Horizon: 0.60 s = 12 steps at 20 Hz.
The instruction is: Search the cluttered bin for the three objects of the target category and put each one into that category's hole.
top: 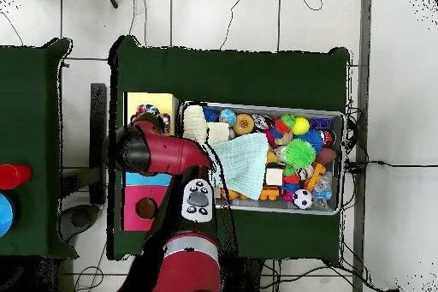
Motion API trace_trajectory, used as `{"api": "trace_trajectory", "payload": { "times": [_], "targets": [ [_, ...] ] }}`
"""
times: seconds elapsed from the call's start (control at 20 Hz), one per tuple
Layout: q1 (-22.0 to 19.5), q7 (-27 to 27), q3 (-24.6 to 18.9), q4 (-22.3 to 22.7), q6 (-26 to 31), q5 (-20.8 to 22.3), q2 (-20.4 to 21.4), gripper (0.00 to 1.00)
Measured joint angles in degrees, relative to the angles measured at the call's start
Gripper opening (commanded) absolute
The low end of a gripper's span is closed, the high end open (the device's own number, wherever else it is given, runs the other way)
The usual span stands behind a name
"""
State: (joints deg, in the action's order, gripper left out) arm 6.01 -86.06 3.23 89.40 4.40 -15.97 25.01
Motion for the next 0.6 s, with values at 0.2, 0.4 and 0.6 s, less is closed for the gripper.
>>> {"api": "trace_trajectory", "payload": {
  "times": [0.2, 0.4, 0.6],
  "targets": [
    [0.52, -0.94, 0.4, 0.08, -1.66, -0.8, -0.36, 0.0],
    [1.59, -1.41, 1.55, 0.02, -1.93, -1.99, -0.65, 0.0],
    [2.91, -1.41, 3.06, -0.22, -1.93, -3.62, -1.08, 0.0]
  ]
}}
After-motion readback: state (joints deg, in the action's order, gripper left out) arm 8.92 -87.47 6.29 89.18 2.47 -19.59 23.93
